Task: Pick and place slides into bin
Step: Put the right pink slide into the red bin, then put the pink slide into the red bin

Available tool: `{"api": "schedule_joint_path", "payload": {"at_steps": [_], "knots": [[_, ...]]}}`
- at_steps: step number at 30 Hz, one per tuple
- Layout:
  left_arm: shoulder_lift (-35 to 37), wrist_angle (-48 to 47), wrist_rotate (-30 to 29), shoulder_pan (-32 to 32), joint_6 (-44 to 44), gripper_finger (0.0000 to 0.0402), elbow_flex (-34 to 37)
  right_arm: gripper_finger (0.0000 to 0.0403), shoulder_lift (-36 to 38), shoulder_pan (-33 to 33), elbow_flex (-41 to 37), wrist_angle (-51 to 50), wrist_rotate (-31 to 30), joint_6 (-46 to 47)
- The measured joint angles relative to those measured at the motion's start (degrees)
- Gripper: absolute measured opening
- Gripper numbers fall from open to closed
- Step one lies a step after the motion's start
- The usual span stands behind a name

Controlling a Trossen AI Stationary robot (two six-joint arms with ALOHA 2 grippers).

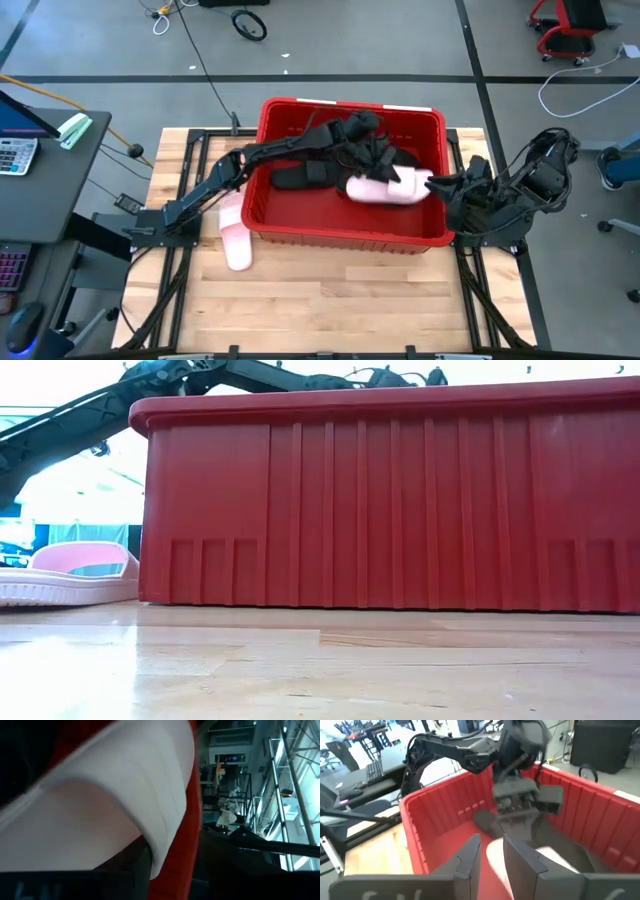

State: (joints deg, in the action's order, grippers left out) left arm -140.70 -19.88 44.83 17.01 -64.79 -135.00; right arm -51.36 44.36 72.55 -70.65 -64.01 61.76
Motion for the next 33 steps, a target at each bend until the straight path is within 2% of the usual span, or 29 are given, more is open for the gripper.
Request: {"api": "schedule_joint_path", "payload": {"at_steps": [4,8,13,18,22,26,33], "knots": [[1.08,-0.40,0.00,0.38,2.46,0.0151,-0.19,0.0089,1.19,0.00,0.00,0.00,-2.21,-1.47],[1.04,-5.97,0.04,-0.84,3.42,0.0137,0.16,0.0089,2.25,0.00,0.00,0.02,-4.10,-1.44],[0.97,-22.04,-0.06,-3.17,10.32,0.0125,0.50,0.0089,2.72,0.00,0.00,0.00,-5.70,-1.45],[0.97,-30.94,-2.96,-5.01,14.62,0.0121,0.46,0.0089,2.79,0.00,0.00,0.02,-6.69,-1.51],[0.97,-31.94,-10.64,-4.74,14.58,0.0121,0.44,0.0089,2.79,0.00,0.00,0.02,-7.87,-1.49],[0.77,-32.50,-14.83,-4.93,12.99,0.0121,0.40,0.0089,2.81,0.00,0.00,0.00,-8.81,-1.44],[0.14,-32.81,-15.79,-7.84,17.10,0.0121,0.21,0.0089,2.79,0.00,0.02,0.02,-8.85,-1.46]]}}
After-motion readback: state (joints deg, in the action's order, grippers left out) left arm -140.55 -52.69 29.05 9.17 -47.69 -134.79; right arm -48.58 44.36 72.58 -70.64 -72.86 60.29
